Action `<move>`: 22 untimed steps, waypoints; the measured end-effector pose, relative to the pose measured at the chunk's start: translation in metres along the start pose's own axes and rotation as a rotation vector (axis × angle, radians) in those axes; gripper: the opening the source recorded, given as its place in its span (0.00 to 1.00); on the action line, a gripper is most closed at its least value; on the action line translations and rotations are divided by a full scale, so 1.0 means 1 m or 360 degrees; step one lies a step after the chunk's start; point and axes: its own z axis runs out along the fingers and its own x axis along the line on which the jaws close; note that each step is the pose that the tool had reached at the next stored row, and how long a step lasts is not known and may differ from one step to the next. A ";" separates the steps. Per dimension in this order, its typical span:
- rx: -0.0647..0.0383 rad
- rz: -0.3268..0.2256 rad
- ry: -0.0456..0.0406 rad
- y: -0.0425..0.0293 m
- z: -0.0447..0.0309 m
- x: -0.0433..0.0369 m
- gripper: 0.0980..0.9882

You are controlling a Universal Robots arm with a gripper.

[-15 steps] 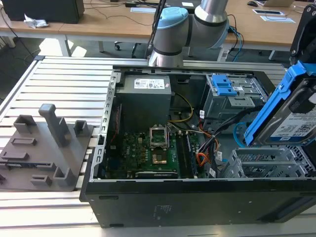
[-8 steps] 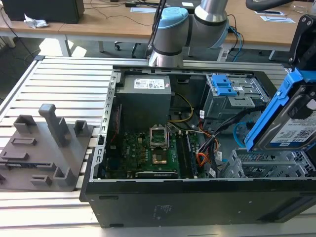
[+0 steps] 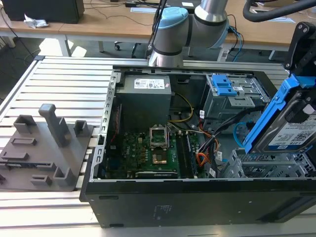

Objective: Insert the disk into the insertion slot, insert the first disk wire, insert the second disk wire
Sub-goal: 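Insert the disk into the insertion slot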

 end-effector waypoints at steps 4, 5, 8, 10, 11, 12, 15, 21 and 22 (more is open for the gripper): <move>0.0000 0.0000 0.0000 -0.0001 0.0031 0.0001 0.30; 0.0000 0.0000 0.0000 -0.0001 0.0037 0.0002 0.30; 0.0000 0.0000 0.0000 -0.0002 0.0056 0.0002 0.30; 0.0000 0.0000 0.0000 -0.0003 0.0076 0.0003 0.30; 0.0000 0.0000 0.0000 -0.0004 0.0087 0.0004 0.30; 0.0000 0.0000 0.0000 -0.0004 0.0096 0.0004 0.30; 0.0000 0.0000 0.0000 -0.0005 0.0127 0.0005 0.30; 0.0000 0.0000 0.0000 -0.0007 0.0173 0.0007 0.30; 0.0000 0.0000 0.0000 -0.0008 0.0186 0.0007 0.30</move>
